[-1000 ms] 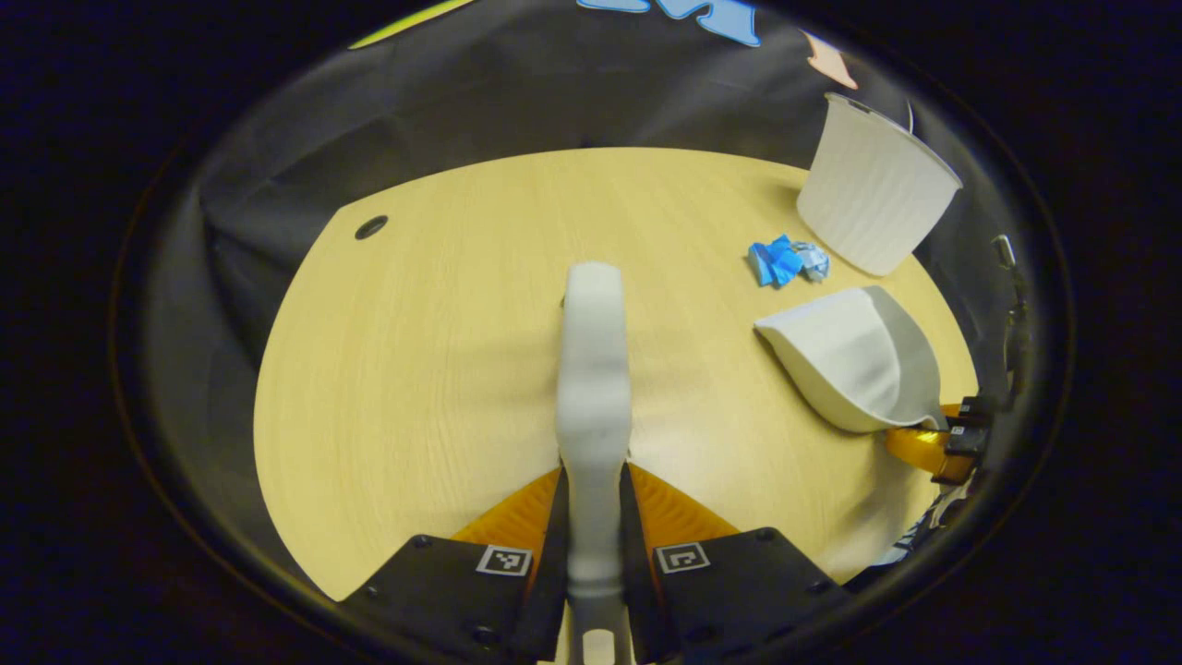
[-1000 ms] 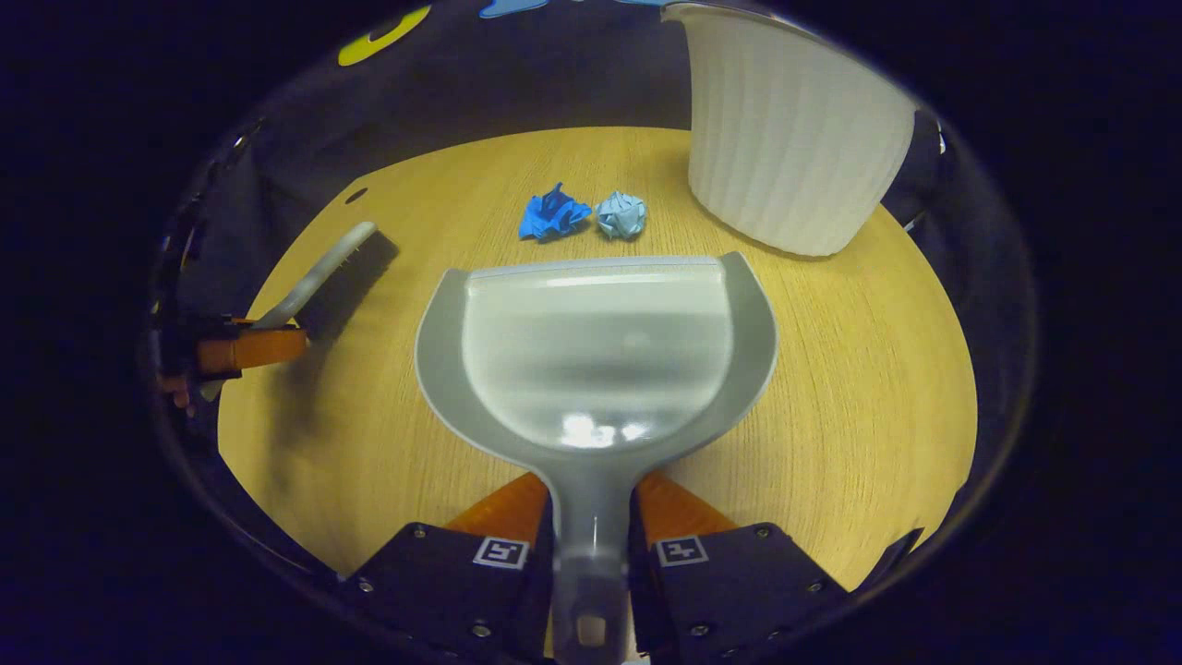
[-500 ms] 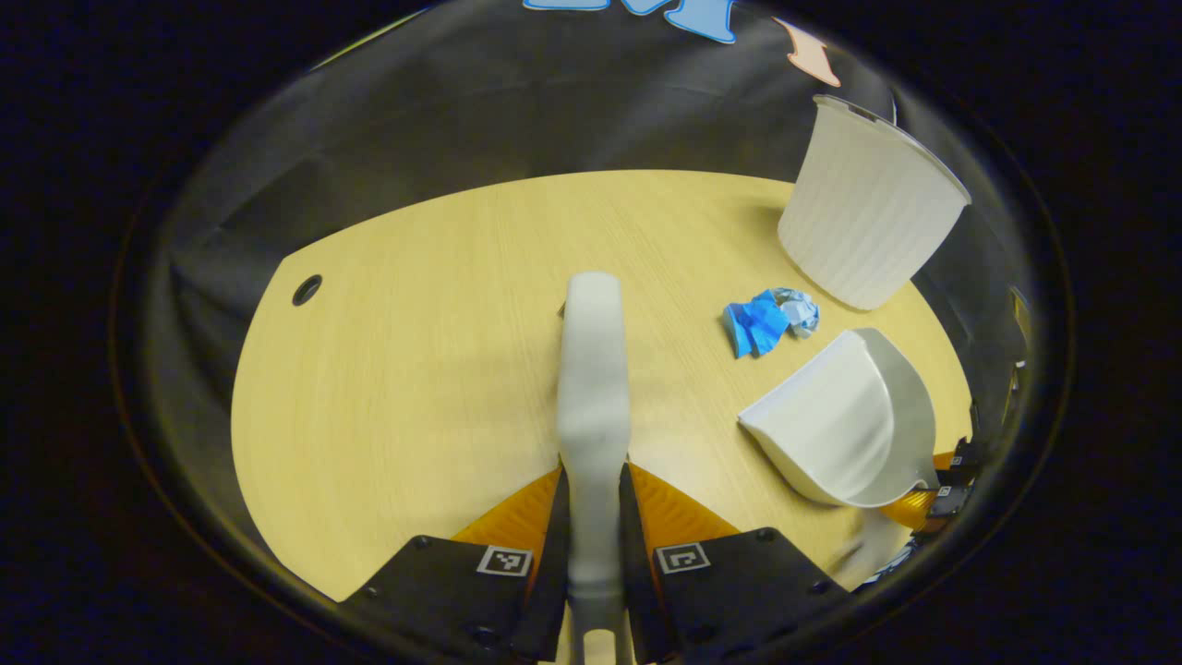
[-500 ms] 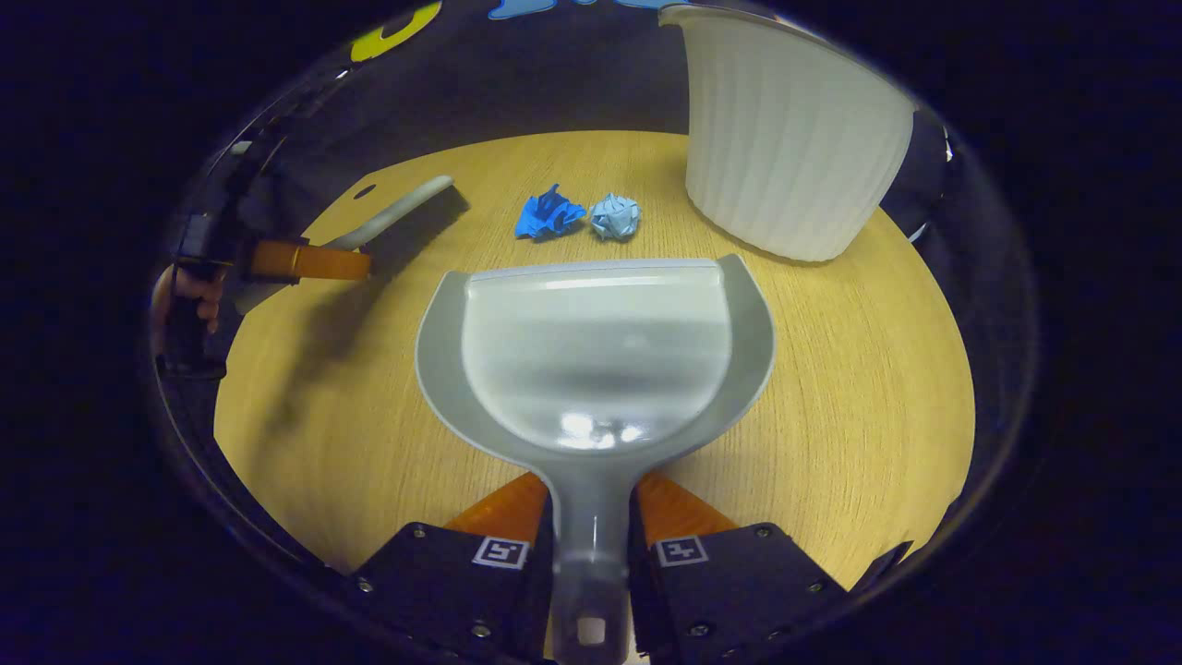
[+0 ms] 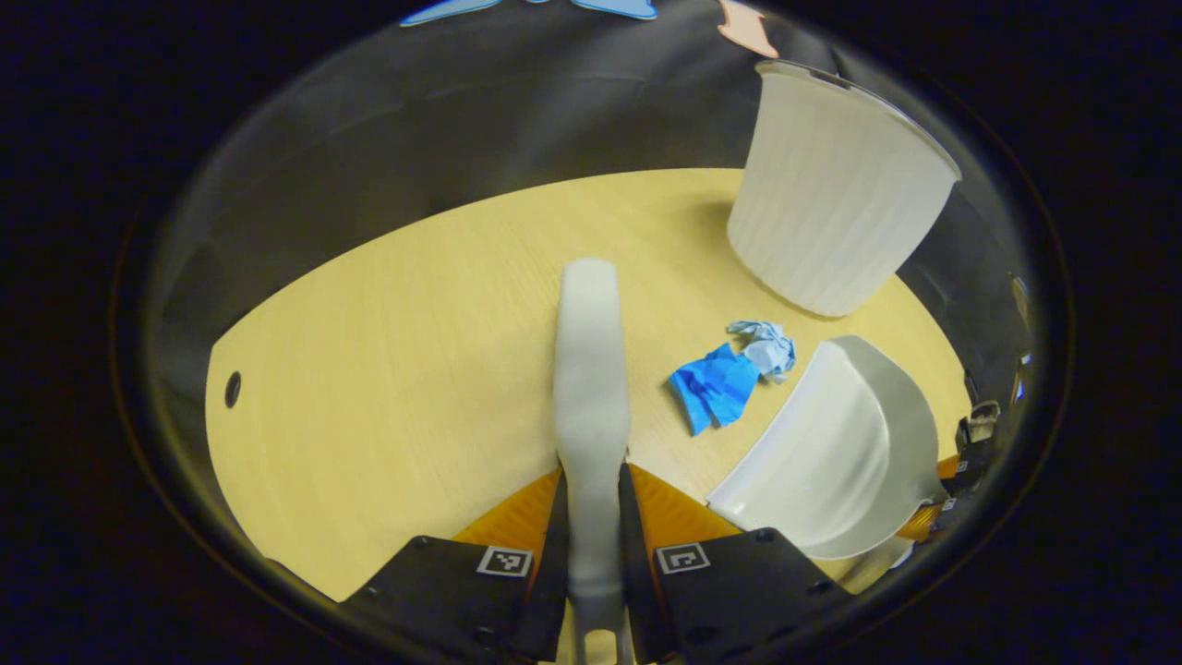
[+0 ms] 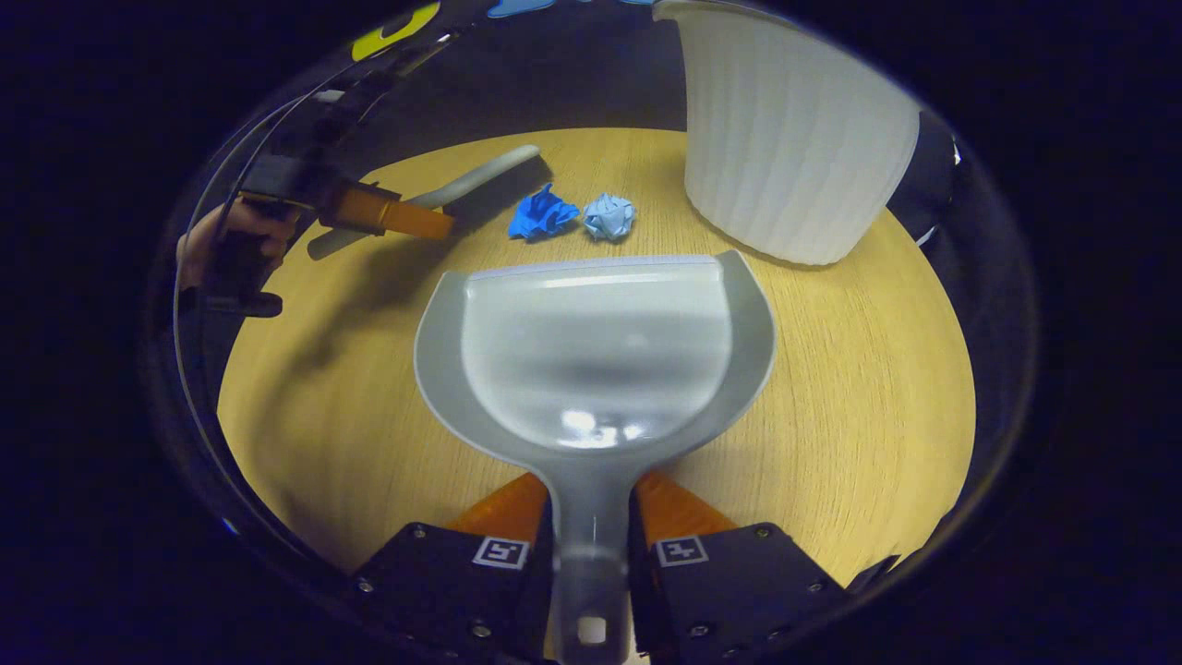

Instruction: Pick up the small broom and dustpan from the desktop, sweep the trash into the dustpan with the broom, and then empty the trash into the garbage bin.

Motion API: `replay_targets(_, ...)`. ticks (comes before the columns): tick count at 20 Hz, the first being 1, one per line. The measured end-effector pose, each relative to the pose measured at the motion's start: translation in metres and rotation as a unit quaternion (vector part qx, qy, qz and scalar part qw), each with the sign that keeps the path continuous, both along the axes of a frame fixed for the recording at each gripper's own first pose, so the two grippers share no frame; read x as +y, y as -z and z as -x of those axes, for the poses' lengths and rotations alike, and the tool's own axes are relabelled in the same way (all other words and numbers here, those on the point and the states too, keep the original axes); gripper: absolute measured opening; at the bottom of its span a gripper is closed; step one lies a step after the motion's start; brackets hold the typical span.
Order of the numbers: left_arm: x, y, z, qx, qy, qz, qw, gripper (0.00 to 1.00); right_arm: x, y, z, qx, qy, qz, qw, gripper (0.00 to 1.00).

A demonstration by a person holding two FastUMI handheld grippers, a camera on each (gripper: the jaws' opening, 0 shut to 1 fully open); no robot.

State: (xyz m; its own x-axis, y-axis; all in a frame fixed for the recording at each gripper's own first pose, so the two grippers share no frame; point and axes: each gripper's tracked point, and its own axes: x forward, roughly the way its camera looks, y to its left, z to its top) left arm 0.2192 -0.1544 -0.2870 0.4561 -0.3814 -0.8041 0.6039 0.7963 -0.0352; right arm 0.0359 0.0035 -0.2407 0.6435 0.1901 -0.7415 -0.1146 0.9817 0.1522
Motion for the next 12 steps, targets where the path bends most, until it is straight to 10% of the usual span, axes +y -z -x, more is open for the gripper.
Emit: replay_targets(12, -0.074, -0.019, 0.020, 0.018, 0.205, -0.011, 0.979, 0.34, 0.004, -0.010, -0.001, 0.016, -0.003, -0.010, 1.000, 0.35)
